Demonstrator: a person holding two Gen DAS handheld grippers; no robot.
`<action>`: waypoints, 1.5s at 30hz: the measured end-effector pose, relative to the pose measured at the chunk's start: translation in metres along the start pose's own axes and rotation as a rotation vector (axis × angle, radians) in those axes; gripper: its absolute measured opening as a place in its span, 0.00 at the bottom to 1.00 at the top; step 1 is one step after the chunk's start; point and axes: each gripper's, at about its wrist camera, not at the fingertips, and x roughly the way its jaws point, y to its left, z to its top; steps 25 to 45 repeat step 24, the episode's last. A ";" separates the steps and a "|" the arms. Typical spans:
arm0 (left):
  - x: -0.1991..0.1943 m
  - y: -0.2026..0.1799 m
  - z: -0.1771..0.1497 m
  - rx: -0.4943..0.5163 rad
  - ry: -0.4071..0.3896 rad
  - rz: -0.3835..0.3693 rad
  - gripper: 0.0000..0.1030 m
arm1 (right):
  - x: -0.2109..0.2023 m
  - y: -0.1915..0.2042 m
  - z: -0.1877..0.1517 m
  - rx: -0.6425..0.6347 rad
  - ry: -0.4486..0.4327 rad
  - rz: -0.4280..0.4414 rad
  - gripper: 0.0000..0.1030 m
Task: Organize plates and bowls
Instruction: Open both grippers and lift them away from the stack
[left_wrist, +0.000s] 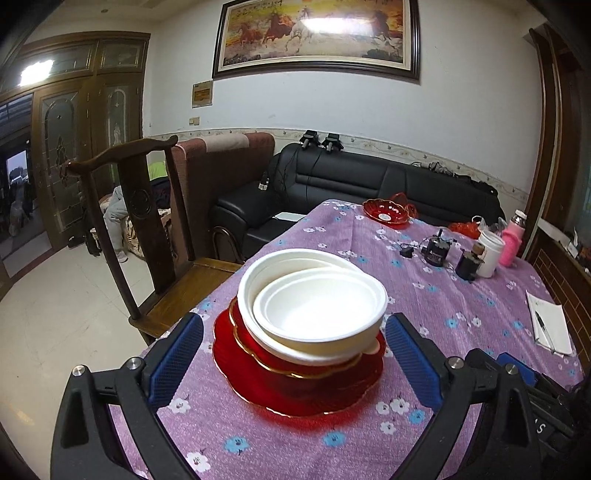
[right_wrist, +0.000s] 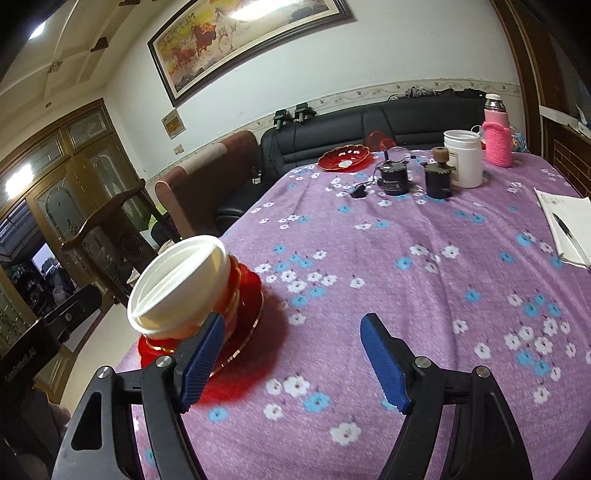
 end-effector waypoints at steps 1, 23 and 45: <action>-0.001 -0.002 -0.001 0.006 -0.003 0.005 0.96 | -0.001 -0.001 -0.002 -0.005 0.000 -0.003 0.78; -0.015 -0.045 -0.022 0.091 -0.014 0.038 1.00 | -0.014 -0.006 -0.027 -0.086 0.016 -0.047 0.80; -0.015 -0.045 -0.022 0.085 -0.015 0.048 1.00 | -0.015 -0.009 -0.027 -0.081 0.018 -0.050 0.80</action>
